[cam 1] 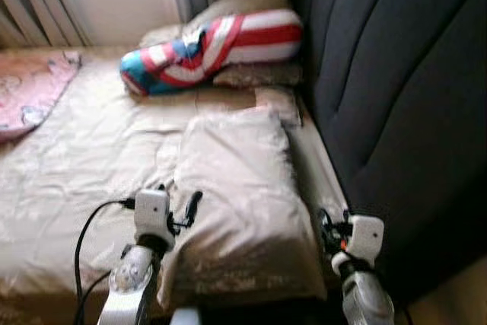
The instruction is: Clean up the room
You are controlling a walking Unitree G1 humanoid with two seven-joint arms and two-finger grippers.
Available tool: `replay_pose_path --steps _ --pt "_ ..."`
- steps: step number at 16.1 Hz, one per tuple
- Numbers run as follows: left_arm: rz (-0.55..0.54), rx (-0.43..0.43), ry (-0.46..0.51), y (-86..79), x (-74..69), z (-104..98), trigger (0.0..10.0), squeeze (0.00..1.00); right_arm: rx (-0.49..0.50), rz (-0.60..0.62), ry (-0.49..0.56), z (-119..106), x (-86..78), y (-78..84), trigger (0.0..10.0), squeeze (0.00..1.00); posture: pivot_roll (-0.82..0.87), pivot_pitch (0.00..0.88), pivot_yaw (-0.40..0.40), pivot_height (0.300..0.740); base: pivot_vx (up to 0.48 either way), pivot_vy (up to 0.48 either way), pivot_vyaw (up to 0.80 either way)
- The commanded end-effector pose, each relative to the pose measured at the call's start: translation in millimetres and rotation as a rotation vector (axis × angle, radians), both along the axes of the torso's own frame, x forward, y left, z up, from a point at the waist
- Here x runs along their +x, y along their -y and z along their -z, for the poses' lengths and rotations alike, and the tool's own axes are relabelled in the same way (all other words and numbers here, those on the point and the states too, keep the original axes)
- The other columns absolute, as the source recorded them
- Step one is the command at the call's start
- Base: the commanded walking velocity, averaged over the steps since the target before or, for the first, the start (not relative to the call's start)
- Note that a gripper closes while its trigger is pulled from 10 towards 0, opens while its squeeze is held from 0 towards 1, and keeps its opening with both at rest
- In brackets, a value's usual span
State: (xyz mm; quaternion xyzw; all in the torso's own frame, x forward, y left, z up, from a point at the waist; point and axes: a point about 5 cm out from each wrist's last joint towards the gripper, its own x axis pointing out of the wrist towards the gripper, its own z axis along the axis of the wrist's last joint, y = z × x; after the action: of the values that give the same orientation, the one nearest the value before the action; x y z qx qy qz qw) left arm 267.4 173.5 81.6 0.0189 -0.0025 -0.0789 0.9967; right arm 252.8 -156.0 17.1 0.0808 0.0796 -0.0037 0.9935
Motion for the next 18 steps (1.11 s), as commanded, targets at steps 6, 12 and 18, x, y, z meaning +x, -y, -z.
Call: replay_pose_path --steps 6,12,18 --pt "-0.005 -0.006 0.006 -1.6 3.2 -3.4 10.0 0.0 0.002 -0.036 0.012 -0.6 -1.4 -4.7 10.0 0.0 0.0 0.046 -0.015 0.66 0.0 0.0 0.75" --pt "0.001 -0.008 0.004 -0.7 3.6 -2.6 10.0 0.0 0.012 -0.028 0.007 0.1 -1.7 -4.2 10.0 0.0 0.0 0.043 -0.014 0.66 0.0 0.0 0.13" --pt "0.012 -0.01 0.005 0.4 4.6 -2.8 10.0 0.0 0.01 -0.004 0.009 -0.5 0.5 -1.5 10.0 0.0 0.0 0.031 -0.012 0.66 0.084 0.0 0.0"
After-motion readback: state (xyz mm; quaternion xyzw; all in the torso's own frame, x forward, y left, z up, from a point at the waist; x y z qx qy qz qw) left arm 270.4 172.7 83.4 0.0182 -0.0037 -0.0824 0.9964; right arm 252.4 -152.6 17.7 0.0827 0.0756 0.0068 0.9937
